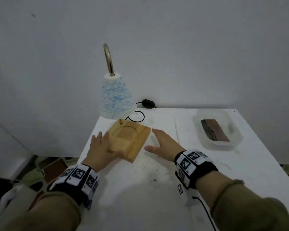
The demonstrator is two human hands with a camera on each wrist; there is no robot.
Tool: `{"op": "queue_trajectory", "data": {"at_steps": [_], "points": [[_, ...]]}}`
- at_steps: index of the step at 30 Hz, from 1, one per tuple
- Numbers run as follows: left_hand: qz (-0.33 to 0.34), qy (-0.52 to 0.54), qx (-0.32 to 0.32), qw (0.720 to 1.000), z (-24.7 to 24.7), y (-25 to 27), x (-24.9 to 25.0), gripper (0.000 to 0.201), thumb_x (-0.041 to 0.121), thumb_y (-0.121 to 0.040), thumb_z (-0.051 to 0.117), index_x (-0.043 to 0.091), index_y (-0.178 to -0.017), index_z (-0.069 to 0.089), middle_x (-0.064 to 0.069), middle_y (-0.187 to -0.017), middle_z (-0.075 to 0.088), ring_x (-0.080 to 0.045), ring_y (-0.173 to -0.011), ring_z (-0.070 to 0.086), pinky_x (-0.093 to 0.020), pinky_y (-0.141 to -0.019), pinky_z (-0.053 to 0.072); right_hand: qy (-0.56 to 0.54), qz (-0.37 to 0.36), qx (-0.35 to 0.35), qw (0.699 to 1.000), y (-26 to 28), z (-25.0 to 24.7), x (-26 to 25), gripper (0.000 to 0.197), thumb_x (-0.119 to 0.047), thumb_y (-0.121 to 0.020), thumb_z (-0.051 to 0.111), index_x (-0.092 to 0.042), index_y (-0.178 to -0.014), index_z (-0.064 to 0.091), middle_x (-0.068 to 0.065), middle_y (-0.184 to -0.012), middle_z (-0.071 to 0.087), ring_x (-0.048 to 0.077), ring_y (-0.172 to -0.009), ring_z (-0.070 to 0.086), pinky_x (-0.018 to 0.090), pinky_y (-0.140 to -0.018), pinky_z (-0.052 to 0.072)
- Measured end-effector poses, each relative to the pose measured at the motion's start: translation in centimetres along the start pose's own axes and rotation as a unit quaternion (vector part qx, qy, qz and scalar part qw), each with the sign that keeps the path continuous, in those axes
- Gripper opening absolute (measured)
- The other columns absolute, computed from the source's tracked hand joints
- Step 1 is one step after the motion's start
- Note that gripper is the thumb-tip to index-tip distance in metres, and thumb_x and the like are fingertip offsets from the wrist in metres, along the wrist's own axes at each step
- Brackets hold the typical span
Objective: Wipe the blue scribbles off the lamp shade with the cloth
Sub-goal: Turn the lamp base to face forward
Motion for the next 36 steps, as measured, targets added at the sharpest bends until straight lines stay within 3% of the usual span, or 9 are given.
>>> {"op": "queue_trajectory", "data": {"at_steps": [2, 4, 6, 8, 10, 14, 26, 30, 36], "points": [[-0.016, -0.015, -0.013, 1.0, 0.0, -1.3, -1.1, 0.124, 0.078, -0.061, 0.059, 0.011, -0.15, 0.004, -0.016, -0.157, -0.001, -0.031, -0.145, -0.005, -0.044, -0.118, 0.002, -0.008, -0.011, -0.006, 1.0, -2.4, 0.6, 0.1, 0.074, -0.041, -0.086, 0.063, -0.013, -0.144, 0.026, 0.005, -0.148, 0.031, 0.018, -0.135, 0.029, 0.021, -0.104, 0.021], [-0.025, 0.002, -0.04, 0.999, 0.3, -1.9, -1.8, 0.12, 0.072, -0.065, 0.064, 0.013, -0.15, 0.003, -0.014, -0.157, -0.005, -0.029, -0.145, -0.003, -0.043, -0.118, 0.008, 0.004, -0.002, -0.029, 1.0, -4.5, 1.6, 0.7, 0.089, -0.049, -0.079, 0.067, -0.009, -0.145, 0.023, 0.009, -0.15, 0.028, 0.022, -0.136, 0.026, 0.032, -0.112, 0.023], [-0.019, 0.018, -0.062, 0.998, 0.8, -2.1, -2.0, 0.132, 0.084, -0.05, 0.055, 0.014, -0.15, 0.005, -0.012, -0.157, -0.003, -0.026, -0.146, 0.001, -0.042, -0.118, 0.013, 0.019, 0.018, -0.05, 0.998, -6.3, 2.6, 1.4, 0.096, -0.055, -0.073, 0.07, -0.006, -0.142, 0.025, 0.012, -0.145, 0.032, 0.024, -0.132, 0.031, 0.039, -0.108, 0.029], [-0.006, 0.01, -0.065, 0.998, 1.0, -2.4, -2.1, 0.137, 0.088, -0.037, 0.041, 0.014, -0.149, 0.01, -0.012, -0.156, 0.005, -0.026, -0.145, 0.007, -0.04, -0.117, 0.016, 0.027, 0.019, -0.058, 0.998, -7.4, 2.8, 1.6, 0.094, -0.055, -0.07, 0.073, -0.005, -0.137, 0.03, 0.012, -0.139, 0.036, 0.023, -0.123, 0.037, 0.035, -0.099, 0.033], [0.016, 0.006, -0.052, 0.998, 1.2, -2.5, -2.0, 0.133, 0.088, -0.039, 0.038, 0.014, -0.147, 0.016, -0.01, -0.152, 0.016, -0.027, -0.14, 0.018, -0.038, -0.115, 0.021, 0.023, 0.006, -0.069, 0.997, -7.6, 2.7, 1.3, 0.088, -0.051, -0.07, 0.074, -0.007, -0.134, 0.033, 0.01, -0.137, 0.037, 0.022, -0.122, 0.038, 0.031, -0.093, 0.033], [0.037, 0.005, -0.038, 0.999, 1.0, -2.0, -1.2, 0.127, 0.087, -0.041, 0.037, 0.015, -0.144, 0.021, -0.007, -0.143, 0.024, -0.025, -0.131, 0.027, -0.035, -0.11, 0.026, 0.04, 0.008, -0.098, 0.994, -7.0, 2.7, 1.2, 0.095, -0.046, -0.076, 0.072, -0.011, -0.146, 0.017, 0.006, -0.147, 0.024, 0.02, -0.132, 0.029, 0.027, -0.103, 0.027], [0.058, 0.015, -0.073, 0.996, 3.4, 2.7, 2.5, 0.137, 0.09, -0.036, 0.037, 0.017, -0.149, 0.013, -0.004, -0.149, 0.016, -0.025, -0.136, 0.019, -0.035, -0.113, 0.019, 0.043, 0.012, -0.078, 0.996, 0.0, 1.1, 2.9, 0.102, -0.05, -0.075, 0.071, -0.012, -0.148, 0.011, 0.003, -0.146, 0.021, 0.017, -0.129, 0.031, 0.019, -0.095, 0.027], [0.083, 0.003, -0.099, 0.992, 4.8, 4.3, 4.4, 0.15, 0.096, -0.027, 0.039, 0.018, -0.15, 0.007, -0.005, -0.152, 0.009, -0.025, -0.139, 0.012, -0.034, -0.114, 0.014, 0.056, 0.02, -0.044, 0.997, 3.3, 0.7, 4.2, 0.106, -0.055, -0.074, 0.07, -0.01, -0.148, 0.01, 0.005, -0.146, 0.023, 0.018, -0.13, 0.031, 0.024, -0.104, 0.029], [0.122, -0.017, -0.166, 0.978, 6.5, 6.0, 7.2, 0.159, 0.102, -0.02, 0.036, 0.02, -0.151, -0.002, -0.007, -0.155, -0.002, -0.024, -0.143, 0.0, -0.035, -0.119, 0.009, 0.063, 0.046, 0.009, 0.997, 8.4, 0.1, 6.0, 0.088, -0.062, -0.07, 0.068, -0.013, -0.134, 0.032, 0.005, -0.124, 0.039, 0.019, -0.113, 0.04, 0.029, -0.096, 0.038]]}}
Point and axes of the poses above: each hand's wrist, its own y-axis away from the middle knuckle, its own z-axis out of the palm, x = y × z, the point moved 10 cm from there along -y, towards the middle knuckle
